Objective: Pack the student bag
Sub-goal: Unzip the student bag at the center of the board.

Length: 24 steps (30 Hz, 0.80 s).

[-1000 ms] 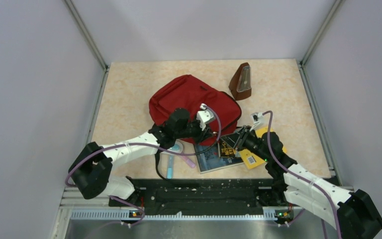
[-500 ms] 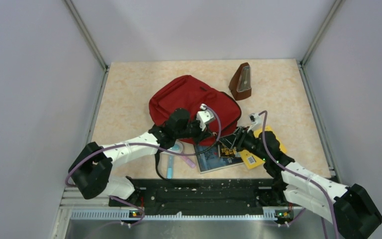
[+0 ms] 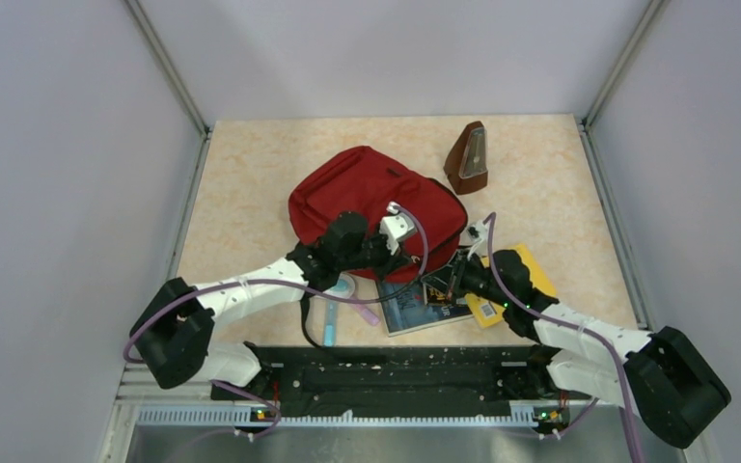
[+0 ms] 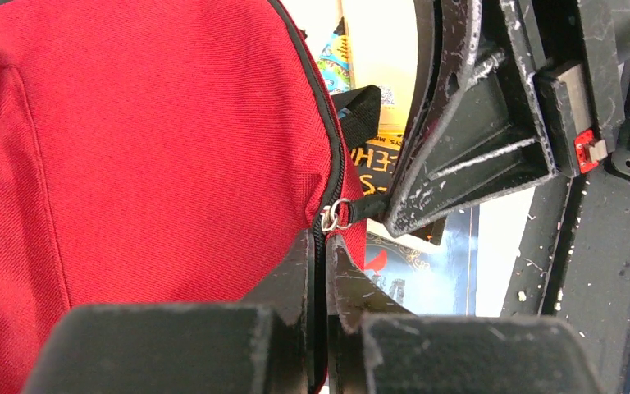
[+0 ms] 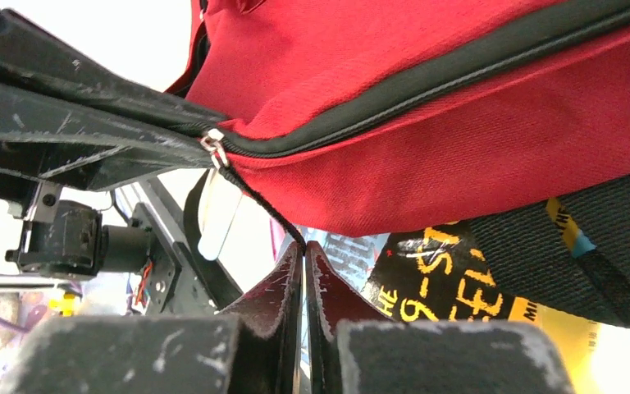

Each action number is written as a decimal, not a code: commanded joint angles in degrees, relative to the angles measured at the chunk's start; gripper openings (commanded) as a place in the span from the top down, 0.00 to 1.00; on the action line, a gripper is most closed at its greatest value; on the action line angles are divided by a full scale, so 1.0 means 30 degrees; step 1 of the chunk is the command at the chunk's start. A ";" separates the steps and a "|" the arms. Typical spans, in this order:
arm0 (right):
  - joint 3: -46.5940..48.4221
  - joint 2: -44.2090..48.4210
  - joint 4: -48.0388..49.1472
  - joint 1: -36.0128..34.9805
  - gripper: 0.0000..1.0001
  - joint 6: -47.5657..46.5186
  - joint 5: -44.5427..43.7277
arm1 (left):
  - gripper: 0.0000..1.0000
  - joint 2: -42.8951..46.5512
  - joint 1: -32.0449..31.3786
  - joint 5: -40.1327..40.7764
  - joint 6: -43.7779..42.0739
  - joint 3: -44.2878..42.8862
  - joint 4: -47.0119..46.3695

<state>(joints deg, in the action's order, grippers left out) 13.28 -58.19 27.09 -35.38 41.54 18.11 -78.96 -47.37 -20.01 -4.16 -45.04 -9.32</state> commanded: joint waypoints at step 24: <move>0.0729 0.3999 0.0920 0.0117 0.69 -0.1883 0.0787 | 1.00 0.4795 -0.0087 0.2919 -0.0272 0.1674 0.2288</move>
<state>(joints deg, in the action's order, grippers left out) 13.96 -44.99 21.06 -35.33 38.04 10.74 -66.15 -47.68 -9.37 -5.52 -40.16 -1.67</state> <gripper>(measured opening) 0.175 0.037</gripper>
